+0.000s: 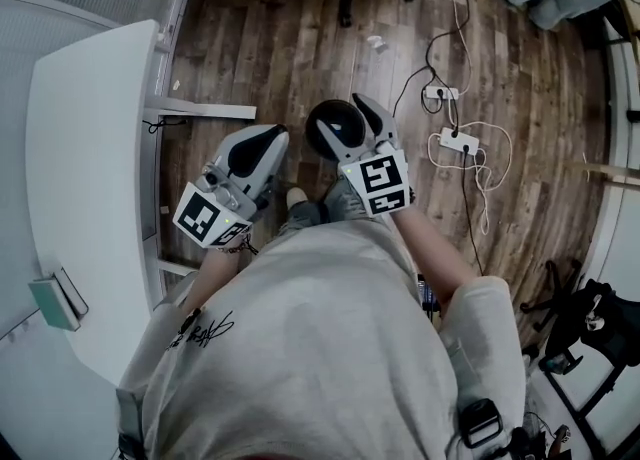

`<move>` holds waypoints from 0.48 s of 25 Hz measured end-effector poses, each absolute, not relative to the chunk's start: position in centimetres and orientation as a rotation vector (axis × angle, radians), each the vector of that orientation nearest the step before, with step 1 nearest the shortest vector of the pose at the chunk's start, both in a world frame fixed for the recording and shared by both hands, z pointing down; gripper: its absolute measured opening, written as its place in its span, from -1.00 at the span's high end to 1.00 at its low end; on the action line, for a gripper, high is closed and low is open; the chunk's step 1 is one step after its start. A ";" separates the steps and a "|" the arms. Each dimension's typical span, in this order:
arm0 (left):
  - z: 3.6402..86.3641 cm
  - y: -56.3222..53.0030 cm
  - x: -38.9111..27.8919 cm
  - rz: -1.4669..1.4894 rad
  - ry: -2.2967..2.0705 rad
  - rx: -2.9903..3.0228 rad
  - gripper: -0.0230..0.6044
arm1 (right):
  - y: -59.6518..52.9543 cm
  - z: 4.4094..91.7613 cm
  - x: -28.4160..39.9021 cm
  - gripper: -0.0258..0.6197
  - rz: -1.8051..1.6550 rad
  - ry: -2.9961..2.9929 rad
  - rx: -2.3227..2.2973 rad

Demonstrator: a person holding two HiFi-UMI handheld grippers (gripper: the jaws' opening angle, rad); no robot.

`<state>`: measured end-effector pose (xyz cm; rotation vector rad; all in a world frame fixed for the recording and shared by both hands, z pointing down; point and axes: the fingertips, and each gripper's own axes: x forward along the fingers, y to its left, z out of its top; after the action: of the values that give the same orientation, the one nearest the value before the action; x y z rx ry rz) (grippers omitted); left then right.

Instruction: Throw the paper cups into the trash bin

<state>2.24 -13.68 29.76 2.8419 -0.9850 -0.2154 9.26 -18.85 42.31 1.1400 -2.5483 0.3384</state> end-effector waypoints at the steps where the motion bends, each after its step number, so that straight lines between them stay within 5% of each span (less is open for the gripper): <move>1: 29.5 -13.8 2.2 -0.218 -0.987 2.849 0.92 | -18.9 41.7 9.3 0.02 0.328 -2.557 1.144; 12: 26.7 -14.4 2.9 -0.257 -0.966 2.896 0.91 | -19.9 34.4 8.9 0.02 0.221 -2.682 1.165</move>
<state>2.88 -14.43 26.68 2.8963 -0.9658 -0.2572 8.93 -19.95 34.39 1.1654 -2.6820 0.2213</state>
